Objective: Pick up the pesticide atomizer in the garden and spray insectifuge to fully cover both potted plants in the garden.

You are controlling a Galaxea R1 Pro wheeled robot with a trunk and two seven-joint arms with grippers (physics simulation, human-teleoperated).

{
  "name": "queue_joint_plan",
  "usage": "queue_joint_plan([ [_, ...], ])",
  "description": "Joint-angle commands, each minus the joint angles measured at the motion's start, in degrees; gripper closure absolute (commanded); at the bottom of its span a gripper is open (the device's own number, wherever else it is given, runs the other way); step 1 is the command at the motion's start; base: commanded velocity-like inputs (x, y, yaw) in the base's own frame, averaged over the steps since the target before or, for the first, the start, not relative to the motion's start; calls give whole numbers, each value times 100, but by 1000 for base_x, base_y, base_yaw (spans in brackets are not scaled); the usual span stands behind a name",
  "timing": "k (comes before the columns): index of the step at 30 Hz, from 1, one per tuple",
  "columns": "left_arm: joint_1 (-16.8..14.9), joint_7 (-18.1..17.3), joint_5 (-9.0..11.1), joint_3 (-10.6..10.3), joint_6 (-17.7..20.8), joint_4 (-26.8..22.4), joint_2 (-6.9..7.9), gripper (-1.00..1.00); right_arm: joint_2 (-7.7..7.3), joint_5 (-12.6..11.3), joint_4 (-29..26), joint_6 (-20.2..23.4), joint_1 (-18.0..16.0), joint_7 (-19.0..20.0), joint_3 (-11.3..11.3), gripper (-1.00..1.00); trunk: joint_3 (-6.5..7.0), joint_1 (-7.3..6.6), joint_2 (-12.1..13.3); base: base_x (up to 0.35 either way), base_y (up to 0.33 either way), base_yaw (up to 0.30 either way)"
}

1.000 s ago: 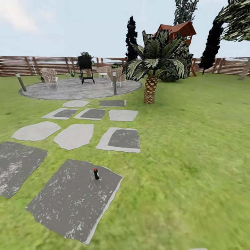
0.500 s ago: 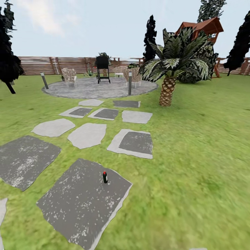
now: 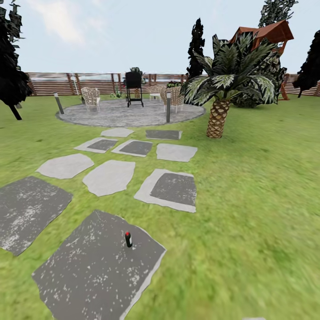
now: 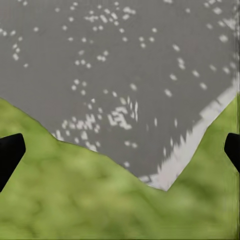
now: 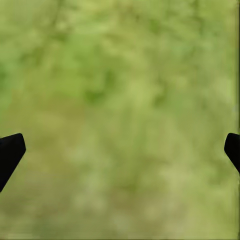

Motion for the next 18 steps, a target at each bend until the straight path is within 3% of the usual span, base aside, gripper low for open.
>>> queue_joint_plan([
  [1, -3, -7, 44, -3, -18, 4, 0, -100, -1, 5, 5, -17, -3, 2, 3, -100, -5, 2, -2, 287, -138, 0],
  [18, -3, -17, 42, -15, -11, -19, 4, -100, -1, -1, 5, -17, -3, -4, 3, -100, -5, 2, -2, 284, -131, 0],
])
